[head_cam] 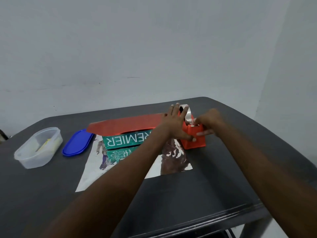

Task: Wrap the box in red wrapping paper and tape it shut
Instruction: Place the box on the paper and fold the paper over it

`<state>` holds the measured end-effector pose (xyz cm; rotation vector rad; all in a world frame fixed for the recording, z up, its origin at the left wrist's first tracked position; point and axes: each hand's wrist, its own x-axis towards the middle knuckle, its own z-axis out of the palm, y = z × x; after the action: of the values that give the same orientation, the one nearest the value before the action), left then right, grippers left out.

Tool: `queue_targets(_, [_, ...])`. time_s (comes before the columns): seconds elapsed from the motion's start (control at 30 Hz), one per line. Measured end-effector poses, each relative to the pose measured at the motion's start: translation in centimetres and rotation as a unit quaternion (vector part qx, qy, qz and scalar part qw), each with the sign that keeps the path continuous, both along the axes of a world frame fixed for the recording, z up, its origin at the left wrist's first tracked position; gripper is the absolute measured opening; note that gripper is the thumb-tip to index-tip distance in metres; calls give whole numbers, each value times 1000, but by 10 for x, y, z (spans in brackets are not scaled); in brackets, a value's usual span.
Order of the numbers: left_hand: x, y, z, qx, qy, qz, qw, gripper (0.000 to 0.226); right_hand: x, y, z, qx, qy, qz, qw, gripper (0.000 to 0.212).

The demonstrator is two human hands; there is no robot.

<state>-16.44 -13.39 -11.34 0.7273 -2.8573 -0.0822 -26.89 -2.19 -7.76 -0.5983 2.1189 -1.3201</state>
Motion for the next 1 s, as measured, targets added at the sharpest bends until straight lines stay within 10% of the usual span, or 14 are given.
queue_targets(0.57, [10, -3, -9, -9, -13, -7, 1000, 133, 20, 24, -29, -219, -138, -122, 958, 5])
queue_targets(1.0, [11, -5, -13, -7, -1, -11, 1000, 136, 35, 34, -74, -198, -21, -151, 968, 19])
